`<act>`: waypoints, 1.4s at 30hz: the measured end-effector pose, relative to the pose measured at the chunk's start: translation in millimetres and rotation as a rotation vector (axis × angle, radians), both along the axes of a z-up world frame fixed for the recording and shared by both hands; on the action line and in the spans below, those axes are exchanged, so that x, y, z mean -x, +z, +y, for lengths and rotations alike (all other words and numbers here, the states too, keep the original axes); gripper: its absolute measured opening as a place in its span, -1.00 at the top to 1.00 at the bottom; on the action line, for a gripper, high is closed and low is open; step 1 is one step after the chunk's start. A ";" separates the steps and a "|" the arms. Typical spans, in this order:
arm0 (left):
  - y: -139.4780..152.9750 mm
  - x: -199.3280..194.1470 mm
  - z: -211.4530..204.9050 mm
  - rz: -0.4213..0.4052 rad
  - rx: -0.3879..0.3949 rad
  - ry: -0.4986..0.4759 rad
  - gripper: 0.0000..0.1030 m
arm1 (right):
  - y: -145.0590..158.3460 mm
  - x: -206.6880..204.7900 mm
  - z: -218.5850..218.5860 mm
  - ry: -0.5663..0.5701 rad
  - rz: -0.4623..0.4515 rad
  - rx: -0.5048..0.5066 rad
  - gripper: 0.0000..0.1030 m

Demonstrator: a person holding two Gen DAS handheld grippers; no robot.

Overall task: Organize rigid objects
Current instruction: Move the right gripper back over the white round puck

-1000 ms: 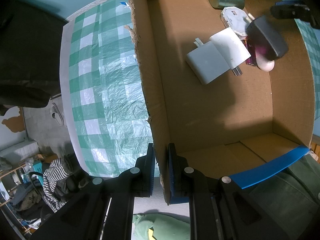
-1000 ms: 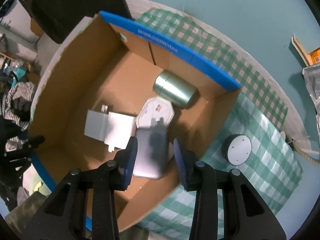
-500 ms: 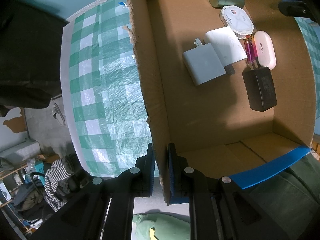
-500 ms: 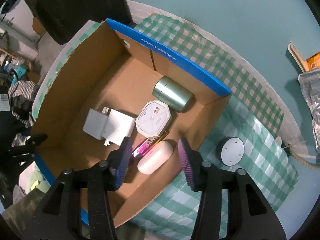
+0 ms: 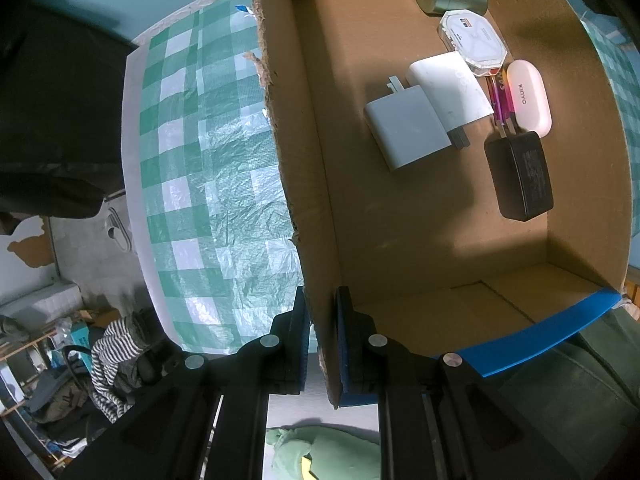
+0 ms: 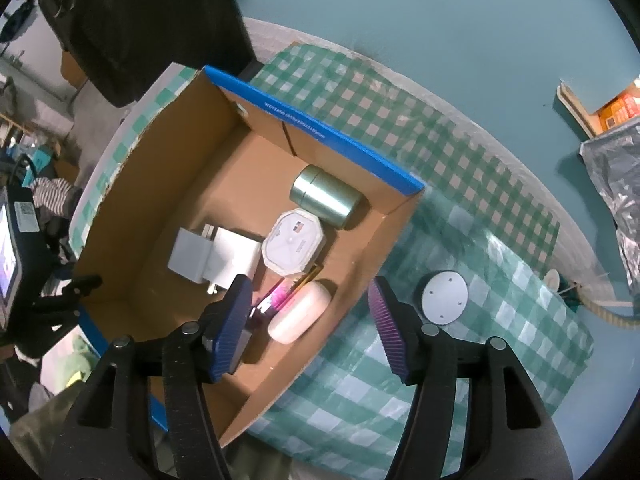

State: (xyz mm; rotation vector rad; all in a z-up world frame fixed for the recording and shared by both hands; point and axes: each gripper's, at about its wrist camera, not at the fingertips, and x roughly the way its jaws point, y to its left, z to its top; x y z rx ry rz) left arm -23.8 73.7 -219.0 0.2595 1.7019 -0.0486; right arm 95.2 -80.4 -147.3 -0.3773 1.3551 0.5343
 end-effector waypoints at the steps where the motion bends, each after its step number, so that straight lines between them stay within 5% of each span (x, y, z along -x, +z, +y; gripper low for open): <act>1: 0.1 0.0 -0.1 0.000 0.000 0.000 0.74 | 1.7 -0.6 -2.0 -0.003 -0.005 -0.002 -0.28; 17: 0.5 0.3 0.1 -0.002 -0.001 0.001 0.74 | 0.4 -28.6 -71.4 -0.164 0.000 0.018 -0.38; 27: 2.1 0.5 -0.7 -0.001 -0.006 0.004 0.74 | -47.4 -53.2 -116.3 -0.255 0.061 0.089 -0.40; 42: 1.3 -0.2 2.1 0.005 -0.004 0.025 0.74 | -109.0 -76.4 -121.9 -0.307 0.133 0.095 -0.41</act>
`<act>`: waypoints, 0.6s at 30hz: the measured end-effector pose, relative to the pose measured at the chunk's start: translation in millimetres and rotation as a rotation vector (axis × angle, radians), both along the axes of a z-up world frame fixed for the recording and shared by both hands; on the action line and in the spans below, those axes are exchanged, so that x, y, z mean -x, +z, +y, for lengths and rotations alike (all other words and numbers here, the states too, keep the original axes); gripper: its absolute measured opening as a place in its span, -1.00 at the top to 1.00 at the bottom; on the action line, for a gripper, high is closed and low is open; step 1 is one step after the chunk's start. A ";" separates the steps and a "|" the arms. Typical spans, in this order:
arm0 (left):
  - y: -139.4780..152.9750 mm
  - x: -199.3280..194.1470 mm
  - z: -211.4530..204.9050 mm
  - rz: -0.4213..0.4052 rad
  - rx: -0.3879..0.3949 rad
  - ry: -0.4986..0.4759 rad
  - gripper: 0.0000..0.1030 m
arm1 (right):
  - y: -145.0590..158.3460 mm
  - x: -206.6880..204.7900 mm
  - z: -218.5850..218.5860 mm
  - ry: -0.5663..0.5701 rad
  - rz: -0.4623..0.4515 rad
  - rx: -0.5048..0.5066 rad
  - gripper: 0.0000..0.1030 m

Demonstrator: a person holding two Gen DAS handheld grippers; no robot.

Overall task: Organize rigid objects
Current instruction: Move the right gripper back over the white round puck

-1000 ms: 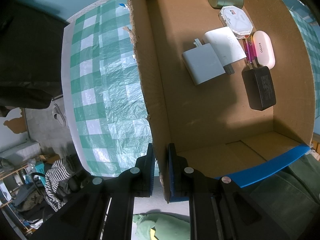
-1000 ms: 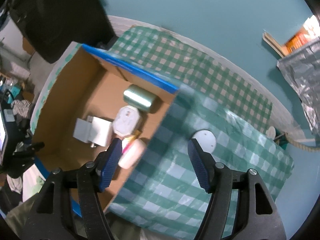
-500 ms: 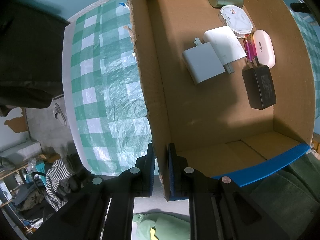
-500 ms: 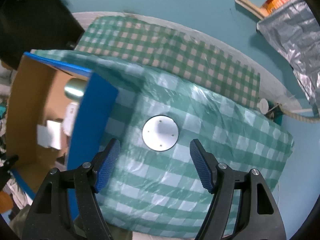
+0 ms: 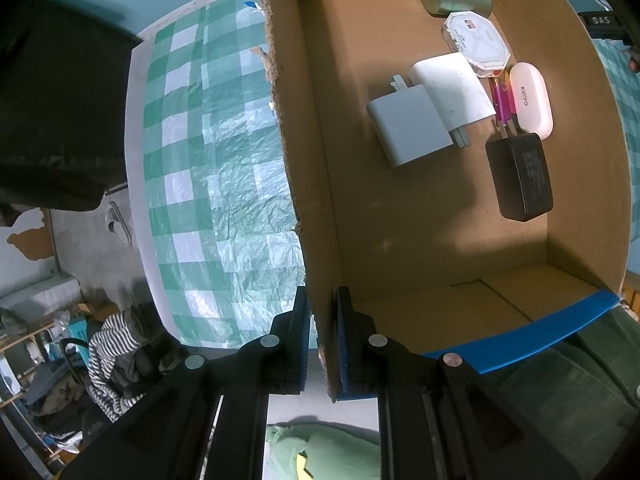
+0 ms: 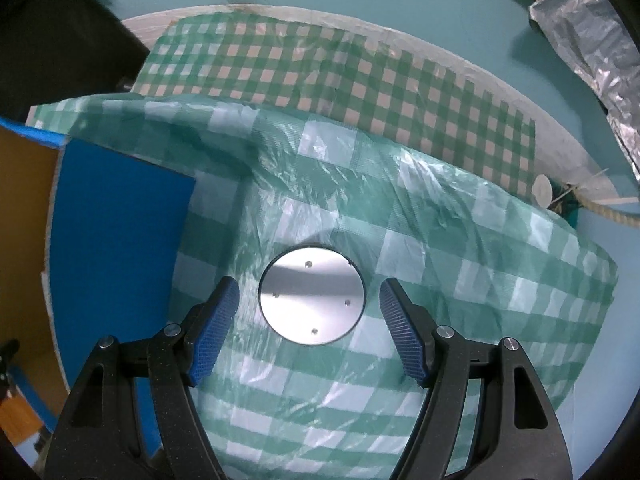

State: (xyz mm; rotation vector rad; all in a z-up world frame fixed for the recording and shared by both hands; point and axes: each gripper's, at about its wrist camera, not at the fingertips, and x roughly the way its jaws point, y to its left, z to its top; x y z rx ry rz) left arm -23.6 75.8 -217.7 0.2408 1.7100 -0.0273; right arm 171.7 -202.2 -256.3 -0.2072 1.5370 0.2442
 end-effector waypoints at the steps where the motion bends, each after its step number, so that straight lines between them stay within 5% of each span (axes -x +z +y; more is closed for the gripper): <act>1: -0.1 0.2 0.3 0.000 0.000 0.001 0.74 | -4.2 -1.7 0.2 -0.002 0.006 0.009 -0.41; 13: 0.1 1.3 1.7 0.001 0.001 0.009 0.74 | -26.3 -4.3 -1.5 -0.034 0.031 0.020 -0.40; 15: 0.3 1.3 1.6 0.001 0.001 0.008 0.74 | -26.4 -4.0 -1.1 -0.034 0.029 0.009 -0.20; 18: 0.1 1.8 1.9 0.001 0.000 0.007 0.74 | -25.6 -2.2 2.3 -0.020 0.026 0.015 -0.19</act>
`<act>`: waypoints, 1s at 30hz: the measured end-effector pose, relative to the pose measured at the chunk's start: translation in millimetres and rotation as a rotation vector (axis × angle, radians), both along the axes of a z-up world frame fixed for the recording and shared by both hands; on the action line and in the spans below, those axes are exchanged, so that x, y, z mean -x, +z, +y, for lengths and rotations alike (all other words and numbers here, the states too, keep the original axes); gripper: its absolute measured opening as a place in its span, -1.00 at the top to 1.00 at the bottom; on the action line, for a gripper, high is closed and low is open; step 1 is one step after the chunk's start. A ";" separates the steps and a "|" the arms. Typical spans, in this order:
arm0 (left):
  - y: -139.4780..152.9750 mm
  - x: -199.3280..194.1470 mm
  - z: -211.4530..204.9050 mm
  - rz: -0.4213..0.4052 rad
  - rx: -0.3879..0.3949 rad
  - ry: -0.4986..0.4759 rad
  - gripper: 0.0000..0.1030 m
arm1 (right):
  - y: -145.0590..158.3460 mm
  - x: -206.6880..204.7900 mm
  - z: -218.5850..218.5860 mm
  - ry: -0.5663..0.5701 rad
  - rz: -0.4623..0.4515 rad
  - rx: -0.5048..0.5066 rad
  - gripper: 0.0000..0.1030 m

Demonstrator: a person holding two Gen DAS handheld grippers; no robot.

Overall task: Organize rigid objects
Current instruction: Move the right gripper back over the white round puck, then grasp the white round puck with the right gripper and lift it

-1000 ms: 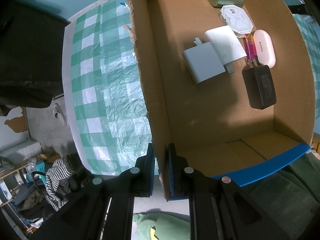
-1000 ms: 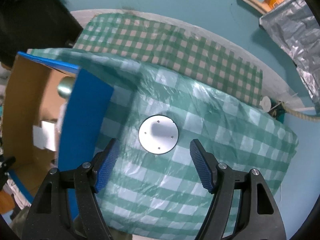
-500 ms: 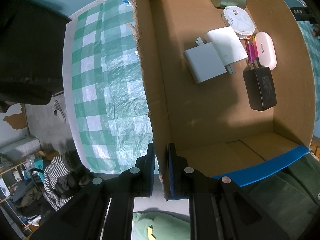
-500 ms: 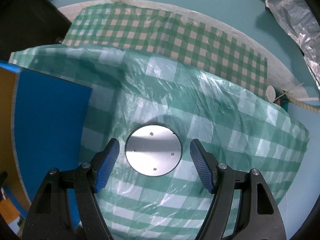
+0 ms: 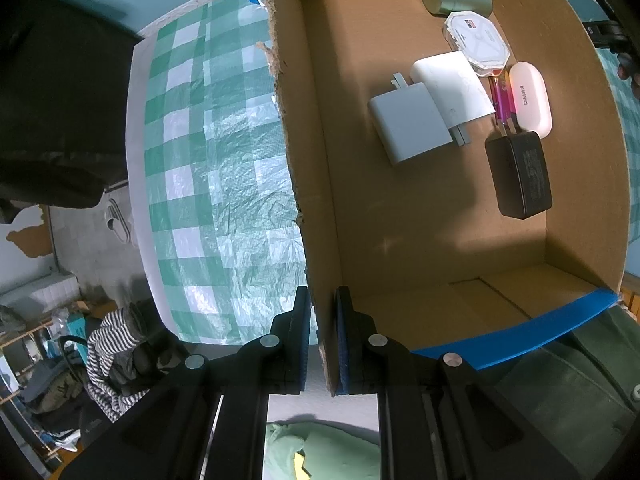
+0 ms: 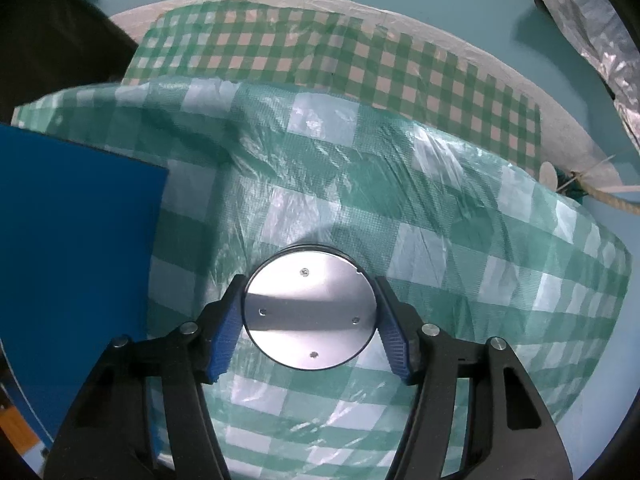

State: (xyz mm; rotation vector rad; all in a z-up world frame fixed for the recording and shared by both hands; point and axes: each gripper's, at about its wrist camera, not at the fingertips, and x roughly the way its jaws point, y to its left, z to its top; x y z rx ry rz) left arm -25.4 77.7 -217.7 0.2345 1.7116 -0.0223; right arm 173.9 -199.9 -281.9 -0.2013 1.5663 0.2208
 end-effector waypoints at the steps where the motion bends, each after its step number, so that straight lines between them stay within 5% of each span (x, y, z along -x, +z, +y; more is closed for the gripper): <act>1: 0.1 0.5 0.2 0.000 0.000 0.000 0.74 | 0.1 1.5 2.4 0.015 -0.006 0.016 -0.19; 9: -0.6 1.3 -0.1 0.000 0.003 -0.008 0.74 | 12.3 8.4 4.5 0.027 -0.015 0.019 -0.19; 30: -1.6 -0.4 -1.9 0.000 0.001 -0.018 0.74 | 99.6 38.0 32.9 0.125 -0.101 -0.076 -0.19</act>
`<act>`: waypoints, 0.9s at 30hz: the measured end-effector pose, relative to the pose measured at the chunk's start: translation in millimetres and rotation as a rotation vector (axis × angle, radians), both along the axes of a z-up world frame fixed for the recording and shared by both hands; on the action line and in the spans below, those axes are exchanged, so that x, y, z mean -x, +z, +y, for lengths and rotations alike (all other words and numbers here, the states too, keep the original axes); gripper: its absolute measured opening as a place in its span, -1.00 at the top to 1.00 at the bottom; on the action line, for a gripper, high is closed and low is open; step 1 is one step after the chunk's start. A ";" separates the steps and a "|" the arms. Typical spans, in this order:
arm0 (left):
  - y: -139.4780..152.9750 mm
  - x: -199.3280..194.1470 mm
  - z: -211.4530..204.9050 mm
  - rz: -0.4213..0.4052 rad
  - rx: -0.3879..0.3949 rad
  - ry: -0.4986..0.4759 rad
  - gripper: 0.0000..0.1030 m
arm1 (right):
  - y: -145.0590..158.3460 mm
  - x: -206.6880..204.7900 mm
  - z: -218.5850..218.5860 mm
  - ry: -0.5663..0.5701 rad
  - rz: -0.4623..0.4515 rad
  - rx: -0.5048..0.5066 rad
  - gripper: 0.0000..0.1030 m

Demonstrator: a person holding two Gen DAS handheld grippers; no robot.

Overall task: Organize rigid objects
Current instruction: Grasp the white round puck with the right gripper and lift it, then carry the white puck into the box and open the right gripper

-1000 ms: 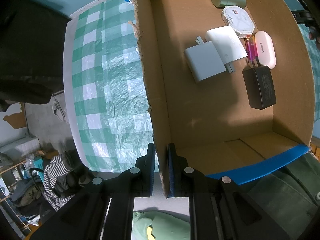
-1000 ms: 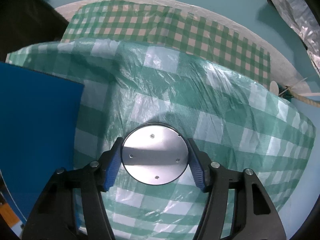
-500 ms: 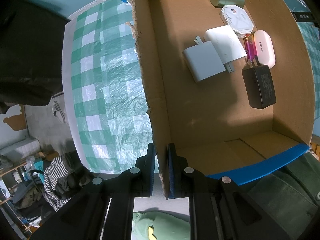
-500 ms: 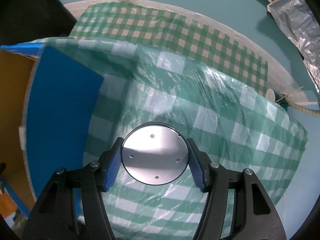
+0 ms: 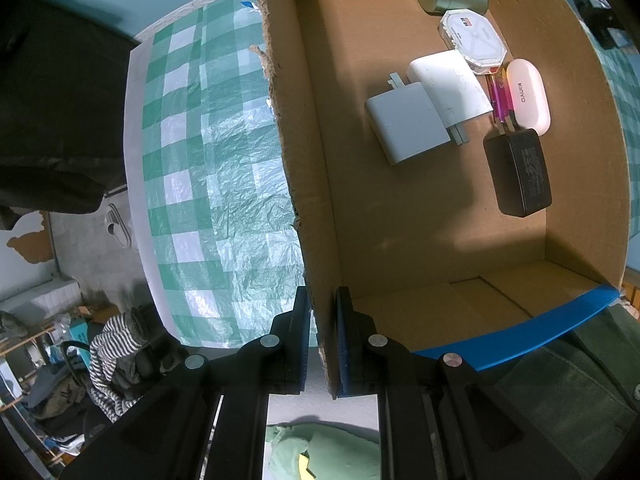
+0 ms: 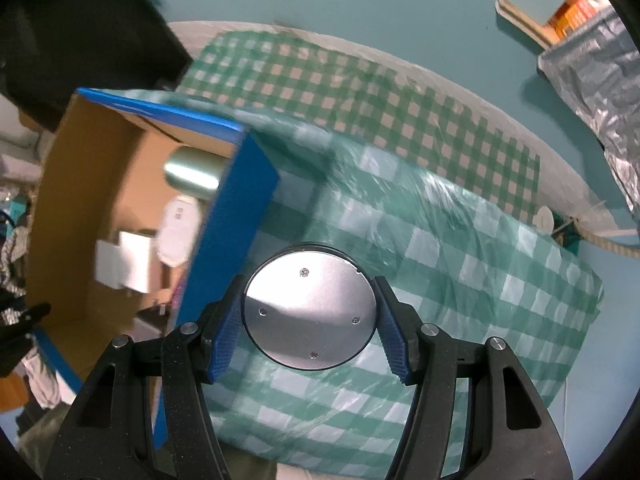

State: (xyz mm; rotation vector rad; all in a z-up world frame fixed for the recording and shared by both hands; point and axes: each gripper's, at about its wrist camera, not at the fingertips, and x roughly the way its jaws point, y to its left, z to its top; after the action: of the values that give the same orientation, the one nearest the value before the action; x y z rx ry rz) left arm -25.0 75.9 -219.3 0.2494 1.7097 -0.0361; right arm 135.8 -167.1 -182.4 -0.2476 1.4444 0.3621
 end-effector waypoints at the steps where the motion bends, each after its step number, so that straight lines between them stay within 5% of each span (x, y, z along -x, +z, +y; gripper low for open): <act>1: 0.1 0.0 -0.1 0.000 0.000 0.000 0.74 | 6.3 2.6 3.8 0.011 -0.009 -0.007 -0.19; 13: 0.5 0.2 -0.4 -0.002 0.000 -0.001 0.74 | 36.6 18.1 54.4 0.154 -0.058 -0.038 -0.19; 27: 2.2 0.0 -1.2 -0.008 -0.001 0.000 0.74 | 7.5 22.9 100.1 0.252 0.007 -0.024 -0.19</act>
State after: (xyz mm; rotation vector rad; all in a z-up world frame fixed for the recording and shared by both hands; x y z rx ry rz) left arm -24.9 74.7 -217.1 0.2502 1.7017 -0.0342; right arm 113.0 -67.0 -174.9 -0.4113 1.4181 0.5854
